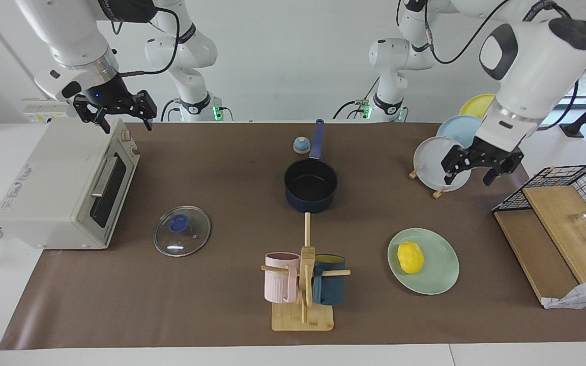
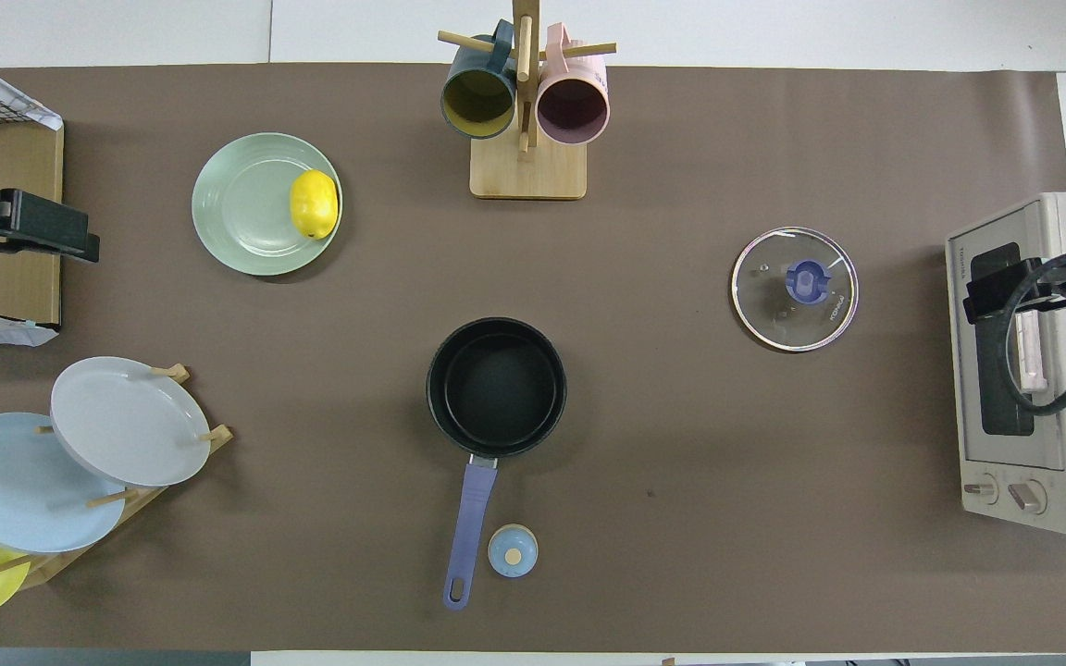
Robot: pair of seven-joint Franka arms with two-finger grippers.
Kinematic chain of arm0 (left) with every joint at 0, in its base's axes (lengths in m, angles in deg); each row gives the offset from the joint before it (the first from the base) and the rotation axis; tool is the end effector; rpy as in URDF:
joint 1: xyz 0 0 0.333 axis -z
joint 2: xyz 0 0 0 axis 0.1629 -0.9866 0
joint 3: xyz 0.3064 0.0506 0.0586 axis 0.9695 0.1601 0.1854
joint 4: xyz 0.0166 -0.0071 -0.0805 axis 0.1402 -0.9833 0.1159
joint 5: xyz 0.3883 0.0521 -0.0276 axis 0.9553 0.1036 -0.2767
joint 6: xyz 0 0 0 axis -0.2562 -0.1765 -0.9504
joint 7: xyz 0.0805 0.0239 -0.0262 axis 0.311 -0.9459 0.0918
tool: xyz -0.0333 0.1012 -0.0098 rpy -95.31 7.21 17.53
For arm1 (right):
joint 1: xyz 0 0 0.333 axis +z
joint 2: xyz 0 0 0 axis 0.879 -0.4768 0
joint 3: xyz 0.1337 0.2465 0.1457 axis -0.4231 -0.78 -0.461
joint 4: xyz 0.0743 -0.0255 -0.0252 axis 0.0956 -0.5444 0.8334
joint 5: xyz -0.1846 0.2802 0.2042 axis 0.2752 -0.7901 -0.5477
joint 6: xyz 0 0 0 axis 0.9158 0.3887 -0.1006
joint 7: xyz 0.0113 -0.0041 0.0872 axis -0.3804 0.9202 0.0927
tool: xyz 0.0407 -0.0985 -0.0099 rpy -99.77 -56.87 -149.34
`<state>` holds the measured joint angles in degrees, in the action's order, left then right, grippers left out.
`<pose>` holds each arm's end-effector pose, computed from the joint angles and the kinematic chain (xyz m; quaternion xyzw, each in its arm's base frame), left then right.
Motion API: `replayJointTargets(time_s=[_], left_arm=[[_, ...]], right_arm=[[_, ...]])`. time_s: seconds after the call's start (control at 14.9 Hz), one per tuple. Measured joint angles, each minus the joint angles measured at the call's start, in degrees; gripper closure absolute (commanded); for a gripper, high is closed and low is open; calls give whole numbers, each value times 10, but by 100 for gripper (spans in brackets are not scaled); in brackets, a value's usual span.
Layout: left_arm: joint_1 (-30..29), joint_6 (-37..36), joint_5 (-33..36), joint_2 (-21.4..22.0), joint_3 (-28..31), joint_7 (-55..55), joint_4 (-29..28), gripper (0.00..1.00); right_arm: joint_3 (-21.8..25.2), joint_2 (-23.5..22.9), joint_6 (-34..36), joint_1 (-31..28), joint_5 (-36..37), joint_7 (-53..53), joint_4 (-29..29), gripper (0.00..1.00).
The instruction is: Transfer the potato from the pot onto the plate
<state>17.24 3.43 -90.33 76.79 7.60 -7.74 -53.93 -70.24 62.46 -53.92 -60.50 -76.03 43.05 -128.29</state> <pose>0.5516 -0.0722 0.6644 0.9990 -0.0425 -0.0010 0.0162 0.5404 0.0088 0.6357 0.9976 0.0494 -0.0458 0.0159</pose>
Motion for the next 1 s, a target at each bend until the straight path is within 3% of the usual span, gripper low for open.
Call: replayJointTargets(time_s=[0.4,1.0], left_arm=[[0,-3,0,55,0,1,-101,0],[0,-14,0,55,-4,1,-93,0]], right_arm=[[0,0,0,0,0,0,0,0],[0,0,0,0,0,0,0,0]])
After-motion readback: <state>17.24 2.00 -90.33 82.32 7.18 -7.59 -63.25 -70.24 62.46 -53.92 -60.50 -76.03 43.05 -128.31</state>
